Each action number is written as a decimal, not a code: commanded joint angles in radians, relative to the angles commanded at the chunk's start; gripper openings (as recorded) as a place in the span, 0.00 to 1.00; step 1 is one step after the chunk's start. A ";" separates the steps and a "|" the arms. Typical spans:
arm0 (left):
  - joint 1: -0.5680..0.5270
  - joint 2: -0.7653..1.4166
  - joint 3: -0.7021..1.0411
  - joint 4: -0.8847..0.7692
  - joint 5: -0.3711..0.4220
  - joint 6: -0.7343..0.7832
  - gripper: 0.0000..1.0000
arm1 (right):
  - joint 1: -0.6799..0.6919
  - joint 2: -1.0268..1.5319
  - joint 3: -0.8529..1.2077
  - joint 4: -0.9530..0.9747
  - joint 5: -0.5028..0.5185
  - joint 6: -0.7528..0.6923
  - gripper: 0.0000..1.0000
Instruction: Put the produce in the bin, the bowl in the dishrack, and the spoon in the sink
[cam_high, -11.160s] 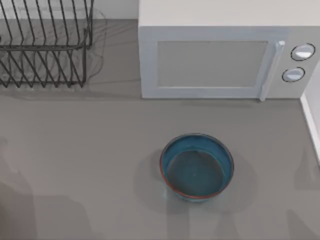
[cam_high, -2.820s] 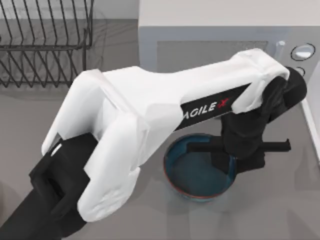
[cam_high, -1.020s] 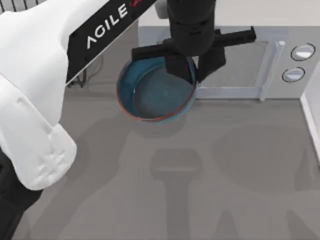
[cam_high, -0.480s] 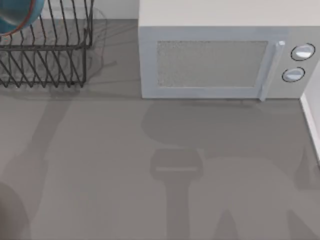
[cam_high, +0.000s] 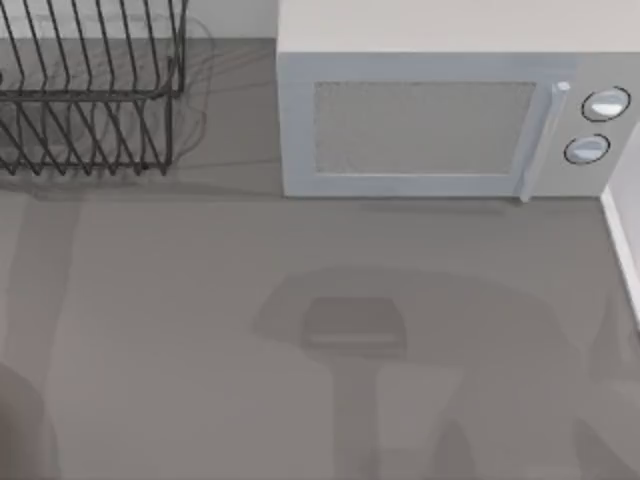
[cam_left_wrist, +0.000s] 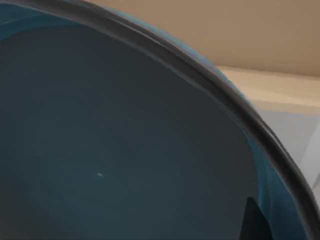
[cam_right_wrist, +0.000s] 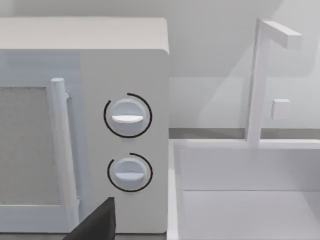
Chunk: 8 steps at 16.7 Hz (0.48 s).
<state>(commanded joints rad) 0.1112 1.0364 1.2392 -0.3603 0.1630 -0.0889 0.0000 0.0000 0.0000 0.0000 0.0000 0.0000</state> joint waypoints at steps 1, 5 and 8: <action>0.023 -0.046 -0.040 0.043 0.013 0.032 0.00 | 0.000 0.000 0.000 0.000 0.000 0.000 1.00; 0.070 -0.145 -0.125 0.134 0.044 0.101 0.00 | 0.000 0.000 0.000 0.000 0.000 0.000 1.00; 0.070 -0.146 -0.126 0.135 0.044 0.102 0.00 | 0.000 0.000 0.000 0.000 0.000 0.000 1.00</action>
<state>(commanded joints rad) 0.1811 0.8904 1.1136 -0.2257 0.2070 0.0126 0.0000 0.0000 0.0000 0.0000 0.0000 0.0000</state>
